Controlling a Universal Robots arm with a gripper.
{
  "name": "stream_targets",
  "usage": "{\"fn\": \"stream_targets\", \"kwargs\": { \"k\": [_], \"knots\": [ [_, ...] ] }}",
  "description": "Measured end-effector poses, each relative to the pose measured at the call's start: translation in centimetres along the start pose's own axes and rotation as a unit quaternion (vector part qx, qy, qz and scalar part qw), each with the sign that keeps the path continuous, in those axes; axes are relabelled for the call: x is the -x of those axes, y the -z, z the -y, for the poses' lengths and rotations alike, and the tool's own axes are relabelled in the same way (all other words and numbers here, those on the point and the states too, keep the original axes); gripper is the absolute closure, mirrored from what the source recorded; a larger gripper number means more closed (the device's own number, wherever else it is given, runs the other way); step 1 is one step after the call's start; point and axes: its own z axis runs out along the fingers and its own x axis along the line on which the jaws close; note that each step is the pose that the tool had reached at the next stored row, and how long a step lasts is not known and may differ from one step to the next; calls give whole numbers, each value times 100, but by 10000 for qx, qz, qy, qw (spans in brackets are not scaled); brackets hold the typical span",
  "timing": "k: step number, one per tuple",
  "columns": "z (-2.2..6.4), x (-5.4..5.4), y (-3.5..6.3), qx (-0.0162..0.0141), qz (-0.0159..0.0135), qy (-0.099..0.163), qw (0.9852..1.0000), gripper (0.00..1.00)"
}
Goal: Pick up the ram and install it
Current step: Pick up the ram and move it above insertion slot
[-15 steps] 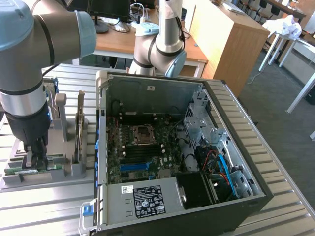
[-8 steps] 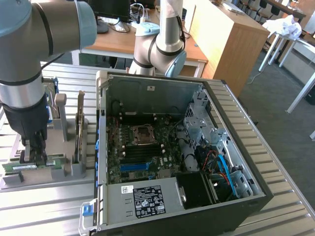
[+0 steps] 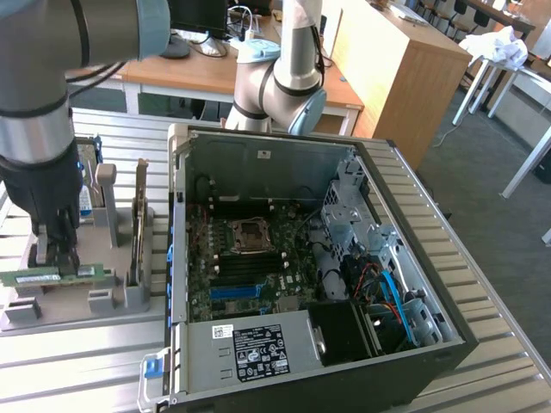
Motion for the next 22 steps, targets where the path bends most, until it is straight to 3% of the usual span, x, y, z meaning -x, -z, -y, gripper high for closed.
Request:
{"fn": "stream_targets", "kwargs": {
  "k": [7, 22],
  "knots": [
    [-1, 2, 254, 1, -3, 0, 10000, 88],
    [-1, 7, 693, 0, -6, 0, 10000, 88]
  ]
}}
